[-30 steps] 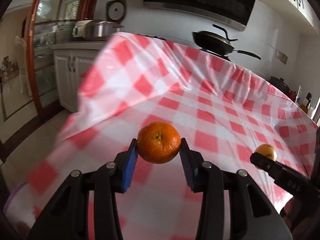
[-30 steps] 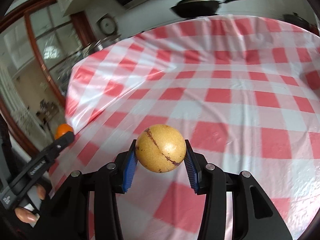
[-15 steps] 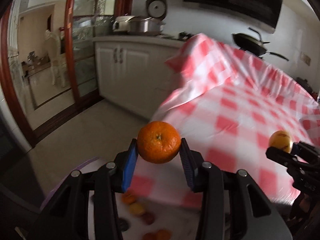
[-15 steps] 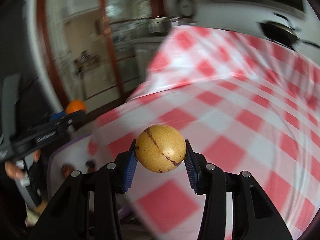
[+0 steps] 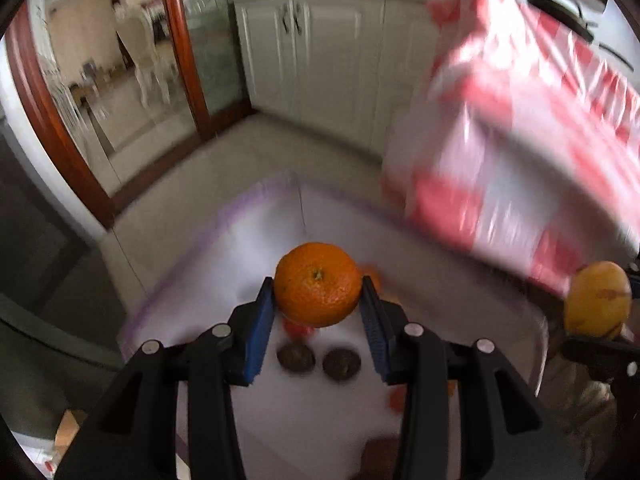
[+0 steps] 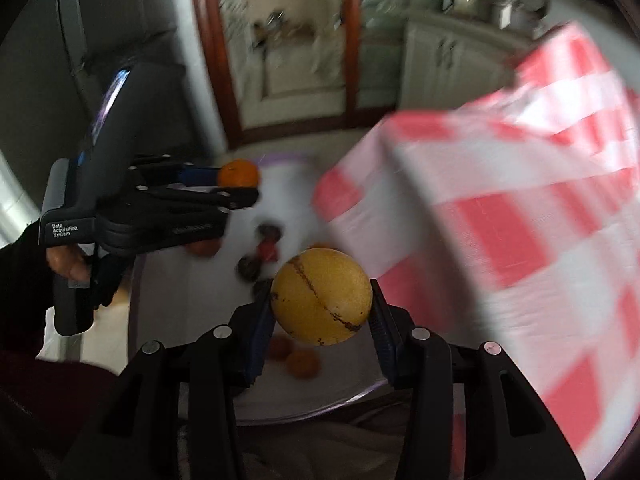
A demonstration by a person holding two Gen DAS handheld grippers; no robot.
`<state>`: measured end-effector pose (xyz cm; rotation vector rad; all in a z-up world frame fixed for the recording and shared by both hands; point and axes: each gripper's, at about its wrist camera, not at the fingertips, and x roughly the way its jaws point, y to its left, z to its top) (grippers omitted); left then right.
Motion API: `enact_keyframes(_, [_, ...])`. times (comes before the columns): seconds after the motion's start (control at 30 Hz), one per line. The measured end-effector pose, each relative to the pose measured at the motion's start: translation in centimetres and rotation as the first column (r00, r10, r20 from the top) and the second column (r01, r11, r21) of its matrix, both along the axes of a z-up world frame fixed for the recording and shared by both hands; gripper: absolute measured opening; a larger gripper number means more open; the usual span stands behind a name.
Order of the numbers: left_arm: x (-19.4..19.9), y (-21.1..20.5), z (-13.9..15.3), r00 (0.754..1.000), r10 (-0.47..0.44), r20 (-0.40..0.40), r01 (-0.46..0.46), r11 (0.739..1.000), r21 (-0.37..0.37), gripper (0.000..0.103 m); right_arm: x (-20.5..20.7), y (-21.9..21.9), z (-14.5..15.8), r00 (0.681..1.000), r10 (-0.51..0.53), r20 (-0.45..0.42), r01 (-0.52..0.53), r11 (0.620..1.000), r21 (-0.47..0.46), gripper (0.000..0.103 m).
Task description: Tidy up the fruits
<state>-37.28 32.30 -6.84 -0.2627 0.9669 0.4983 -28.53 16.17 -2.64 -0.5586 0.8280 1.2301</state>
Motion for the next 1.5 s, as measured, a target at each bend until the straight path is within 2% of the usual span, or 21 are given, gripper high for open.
enact_keyframes(0.13, [-1.0,-0.3,-3.3,0.994,-0.009,-0.113,0.005,0.999,-0.037,0.042,-0.8,2.3,-3.6,0.997,0.033,-0.075,-0.043,0.991,-0.127,0.044])
enact_keyframes(0.3, [-1.7,0.2,-7.1,0.965,0.022,-0.262,-0.053,0.992,-0.11,0.042,-2.1,5.2,-7.5,0.995,0.072,-0.065,-0.088,0.954,-0.286,0.044])
enact_keyframes(0.47, [-2.1,0.5,-8.9,0.946,0.039,-0.321,-0.093,0.984,-0.155,0.042,-3.6,7.8,-9.7,0.987,0.156,-0.044,-0.161,0.913,-0.374,0.044])
enact_keyframes(0.67, [-2.9,1.5,-10.0,0.939,0.062,-0.338,-0.14,0.967,-0.212,0.043,-4.7,10.2,-12.2,0.975,0.224,-0.002,-0.198,0.86,-0.469,0.044])
enact_keyframes(0.77, [-2.9,1.9,-10.4,0.929,0.064,-0.363,-0.158,0.959,-0.235,0.043,-4.7,10.8,-13.2,0.977,0.214,-0.008,-0.189,0.848,-0.494,0.044])
enact_keyframes(0.87, [-3.0,2.3,-10.4,0.929,0.063,-0.366,-0.161,0.957,-0.243,0.045,-4.3,11.0,-13.4,0.98,0.193,-0.047,-0.191,0.855,-0.482,0.045])
enact_keyframes(0.97, [-2.8,2.9,-10.6,0.929,0.063,-0.366,-0.163,0.955,-0.249,0.051,-3.7,10.7,-12.9,0.984,0.161,-0.076,-0.178,0.873,-0.454,0.045])
enact_keyframes(1.0, [-2.8,3.0,-10.6,0.929,0.064,-0.365,-0.164,0.954,-0.25,0.056,-3.5,10.5,-12.6,0.984,0.153,-0.089,-0.177,0.88,-0.44,0.046])
enact_keyframes(1.1, [-2.7,3.3,-10.3,0.934,0.077,-0.35,-0.174,0.952,-0.253,0.063,-2.5,9.6,-11.4,0.987,0.129,-0.098,-0.157,0.903,-0.399,0.061])
enact_keyframes(1.2, [-3.1,4.2,-8.8,0.95,0.104,-0.295,-0.181,0.952,-0.248,0.063,-1.9,8.4,-9.0,0.986,0.122,-0.113,-0.153,0.93,-0.333,0.069])
enact_keyframes(1.3, [-4.0,5.2,-4.6,0.977,0.158,-0.147,-0.183,0.968,-0.174,0.064,-1.9,7.2,-5.2,0.984,0.141,-0.111,-0.165,0.955,-0.247,0.077])
enact_keyframes(1.33, [-4.5,5.6,-2.4,0.982,0.177,-0.059,-0.184,0.973,-0.139,0.072,-1.9,6.7,-3.9,0.982,0.15,-0.118,-0.173,0.961,-0.216,0.08])
enact_keyframes(1.37, [-5.3,5.8,0.2,0.981,0.19,0.051,-0.184,0.977,-0.105,0.079,-1.7,5.6,-2.3,0.978,0.163,-0.133,-0.185,0.967,-0.176,0.082])
enact_keyframes(1.4, [-5.7,5.8,1.7,0.975,0.192,0.113,-0.183,0.979,-0.087,0.093,-1.8,4.9,-1.1,0.975,0.173,-0.143,-0.193,0.97,-0.145,0.085])
enact_keyframes(1.43, [-6.7,5.7,4.2,0.955,0.191,0.225,-0.184,0.982,-0.052,0.101,-1.8,4.1,0.2,0.971,0.185,-0.149,-0.202,0.973,-0.111,0.087])
enact_keyframes(1.5, [-7.7,5.3,7.9,0.919,0.172,0.354,-0.185,0.983,0.003,0.101,-2.6,2.7,2.5,0.969,0.207,-0.133,-0.214,0.976,-0.046,0.087])
